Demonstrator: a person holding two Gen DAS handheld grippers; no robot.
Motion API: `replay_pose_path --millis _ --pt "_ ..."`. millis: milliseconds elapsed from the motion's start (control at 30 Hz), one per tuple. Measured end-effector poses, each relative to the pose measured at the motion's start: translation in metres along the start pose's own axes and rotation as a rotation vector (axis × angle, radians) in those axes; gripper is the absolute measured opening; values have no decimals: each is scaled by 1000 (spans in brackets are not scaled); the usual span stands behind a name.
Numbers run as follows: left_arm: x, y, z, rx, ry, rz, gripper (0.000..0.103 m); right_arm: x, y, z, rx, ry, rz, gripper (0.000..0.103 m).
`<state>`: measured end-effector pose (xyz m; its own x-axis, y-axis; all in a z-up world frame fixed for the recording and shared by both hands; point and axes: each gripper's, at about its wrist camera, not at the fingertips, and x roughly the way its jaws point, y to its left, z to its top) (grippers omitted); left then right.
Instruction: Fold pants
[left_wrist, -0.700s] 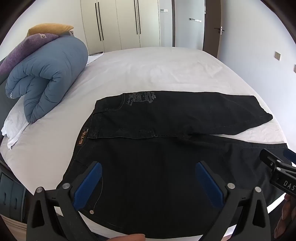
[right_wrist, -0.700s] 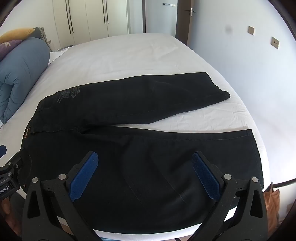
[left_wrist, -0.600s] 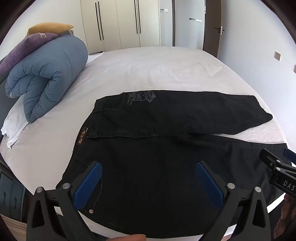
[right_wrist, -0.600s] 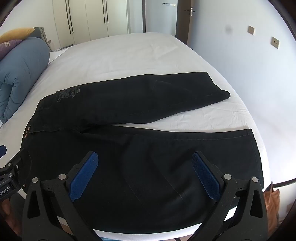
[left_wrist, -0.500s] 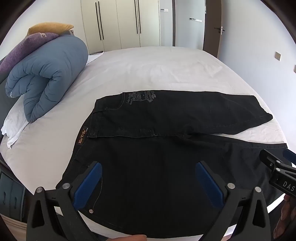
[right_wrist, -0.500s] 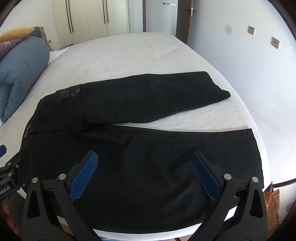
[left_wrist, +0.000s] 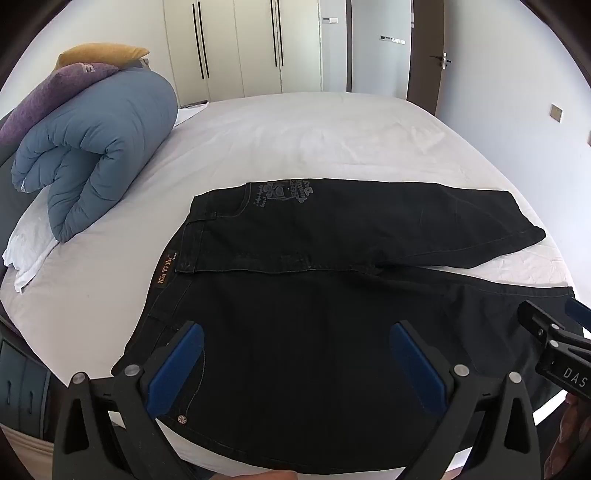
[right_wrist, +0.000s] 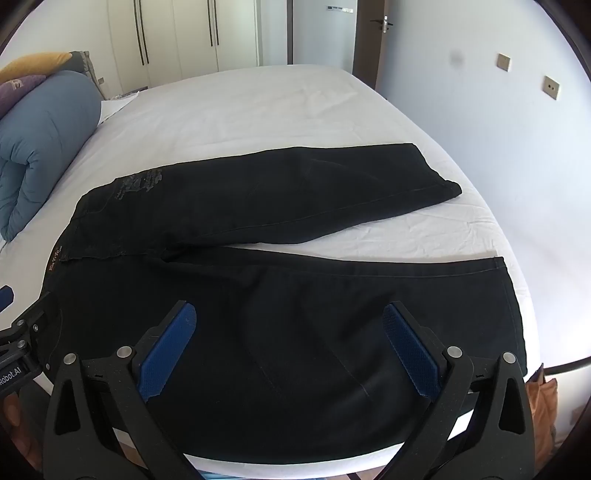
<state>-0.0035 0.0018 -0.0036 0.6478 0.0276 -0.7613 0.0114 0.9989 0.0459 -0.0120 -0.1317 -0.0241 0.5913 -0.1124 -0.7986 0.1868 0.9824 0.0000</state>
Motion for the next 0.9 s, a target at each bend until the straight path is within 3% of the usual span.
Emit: replay_pose_path --millis 900 --pt "-2 -1 -3 -4 7 5 103 0 4 -7 -10 2 3 103"
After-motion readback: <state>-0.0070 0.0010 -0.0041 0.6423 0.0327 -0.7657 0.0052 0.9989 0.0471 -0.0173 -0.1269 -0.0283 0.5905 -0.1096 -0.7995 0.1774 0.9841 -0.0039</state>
